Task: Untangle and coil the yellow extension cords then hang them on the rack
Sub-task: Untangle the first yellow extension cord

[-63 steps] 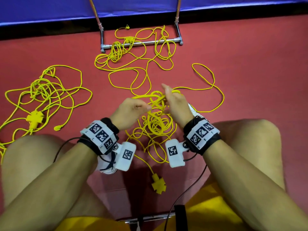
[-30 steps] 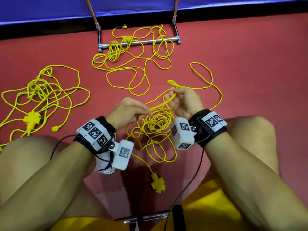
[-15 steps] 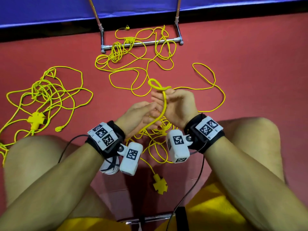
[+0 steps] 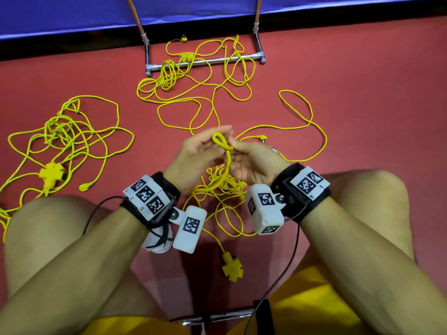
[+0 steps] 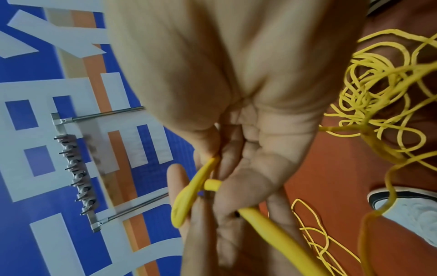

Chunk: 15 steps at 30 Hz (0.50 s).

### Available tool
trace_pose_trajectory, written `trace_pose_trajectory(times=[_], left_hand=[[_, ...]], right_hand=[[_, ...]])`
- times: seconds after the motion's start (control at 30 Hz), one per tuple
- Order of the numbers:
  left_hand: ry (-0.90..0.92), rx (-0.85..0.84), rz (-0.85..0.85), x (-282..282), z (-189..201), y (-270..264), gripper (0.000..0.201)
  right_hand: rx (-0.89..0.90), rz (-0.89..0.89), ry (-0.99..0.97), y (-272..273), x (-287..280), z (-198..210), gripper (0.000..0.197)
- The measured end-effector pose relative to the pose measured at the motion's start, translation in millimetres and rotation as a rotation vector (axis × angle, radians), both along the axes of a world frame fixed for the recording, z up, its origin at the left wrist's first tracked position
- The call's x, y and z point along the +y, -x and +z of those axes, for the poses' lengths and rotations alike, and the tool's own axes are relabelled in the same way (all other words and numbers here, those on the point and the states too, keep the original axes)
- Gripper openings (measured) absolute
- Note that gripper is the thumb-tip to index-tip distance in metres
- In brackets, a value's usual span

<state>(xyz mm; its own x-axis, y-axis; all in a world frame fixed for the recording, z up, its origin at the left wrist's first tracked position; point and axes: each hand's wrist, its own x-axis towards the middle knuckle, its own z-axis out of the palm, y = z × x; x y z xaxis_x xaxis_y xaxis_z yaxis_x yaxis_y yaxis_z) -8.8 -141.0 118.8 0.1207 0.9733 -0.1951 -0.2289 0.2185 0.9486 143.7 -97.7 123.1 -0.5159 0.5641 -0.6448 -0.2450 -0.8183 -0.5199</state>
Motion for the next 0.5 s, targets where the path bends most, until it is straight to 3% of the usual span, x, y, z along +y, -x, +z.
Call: trace_pose_trajectory(times=[0.13, 0.23, 0.33, 0.4, 0.5], left_hand=[[0.022, -0.032, 0.014, 0.4, 1.4, 6.5, 0.019], [0.042, -0.019, 0.083, 2.3, 1.9, 5.6, 0.011], [0.05, 0.129, 0.158, 5.3, -1.0, 8.9, 0.007], [0.031, 0.287, 0.183, 6.8, -1.6, 11.6, 0.014], [0.033, 0.517, 0.216, 12.0, -10.0, 22.8, 0.02]], right_hand=[[-0.028, 0.023, 0.002, -1.8, 0.4, 2.0, 0.028], [-0.059, 0.002, -0.027, -1.0, 1.3, -0.8, 0.024], [-0.14, -0.021, -0.034, 0.1, 2.1, -3.8, 0.024], [-0.186, -0.042, -0.013, 0.2, 1.8, -6.2, 0.027], [-0.148, -0.081, 0.034, -1.9, 3.5, -6.4, 0.029]])
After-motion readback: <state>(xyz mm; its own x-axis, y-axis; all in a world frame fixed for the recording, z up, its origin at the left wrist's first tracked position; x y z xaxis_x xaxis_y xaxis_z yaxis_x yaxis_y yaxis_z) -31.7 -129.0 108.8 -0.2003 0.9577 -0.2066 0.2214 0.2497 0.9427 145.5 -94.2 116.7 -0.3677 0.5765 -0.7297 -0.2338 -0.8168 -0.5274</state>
